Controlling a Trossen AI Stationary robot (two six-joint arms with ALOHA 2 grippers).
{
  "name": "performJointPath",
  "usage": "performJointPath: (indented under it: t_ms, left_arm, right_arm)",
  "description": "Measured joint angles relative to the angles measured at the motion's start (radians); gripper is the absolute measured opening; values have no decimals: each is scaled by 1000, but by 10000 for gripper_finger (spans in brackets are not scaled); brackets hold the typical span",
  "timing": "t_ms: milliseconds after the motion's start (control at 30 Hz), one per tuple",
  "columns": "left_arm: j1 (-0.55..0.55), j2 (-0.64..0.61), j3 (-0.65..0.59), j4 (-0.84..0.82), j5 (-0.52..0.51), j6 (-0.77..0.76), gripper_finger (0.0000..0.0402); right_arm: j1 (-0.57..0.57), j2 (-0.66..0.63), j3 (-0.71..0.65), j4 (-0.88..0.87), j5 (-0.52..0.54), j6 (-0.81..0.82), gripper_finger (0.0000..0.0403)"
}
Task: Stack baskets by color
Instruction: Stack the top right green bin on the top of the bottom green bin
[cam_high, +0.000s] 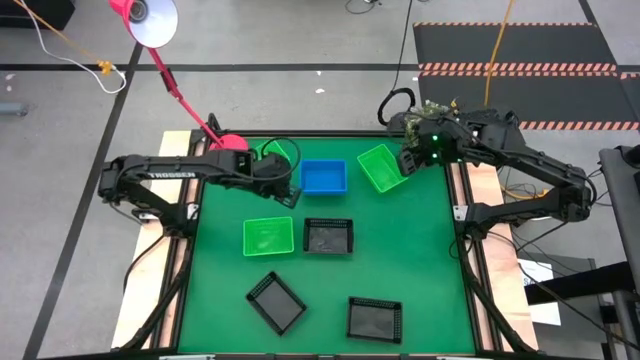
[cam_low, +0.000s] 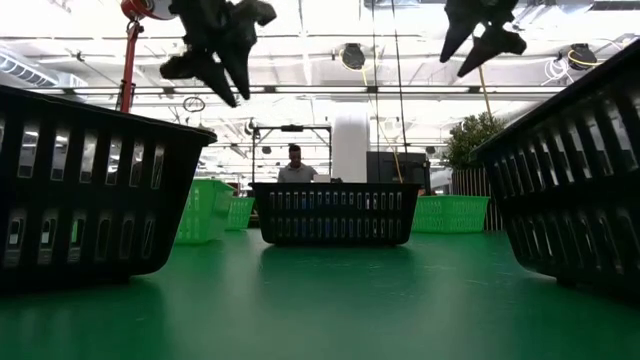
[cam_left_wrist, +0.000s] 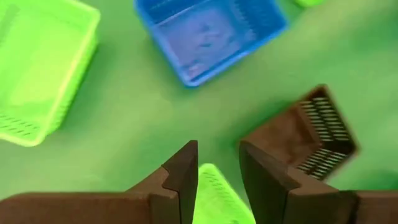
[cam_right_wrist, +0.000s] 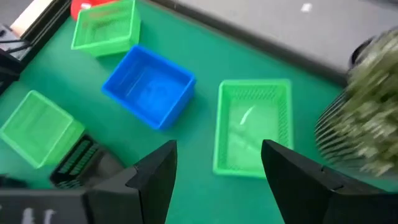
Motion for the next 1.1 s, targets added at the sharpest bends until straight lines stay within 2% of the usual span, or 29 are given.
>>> performJointPath:
  t_ms: [433,700,1100]
  left_arm:
    - [-145,-37,-1,-177,-85,-46,118]
    - [-161,-37,-1,-179,-87,-32,118]
    - [-168,-37,-1,-175,-79,-36,118]
  right_arm:
    - [115,-1,-45,53,-22,140,226]
    - [181,-1,-45,50,30,168,226]
    - [184,-1,-45,5,30,142,226]
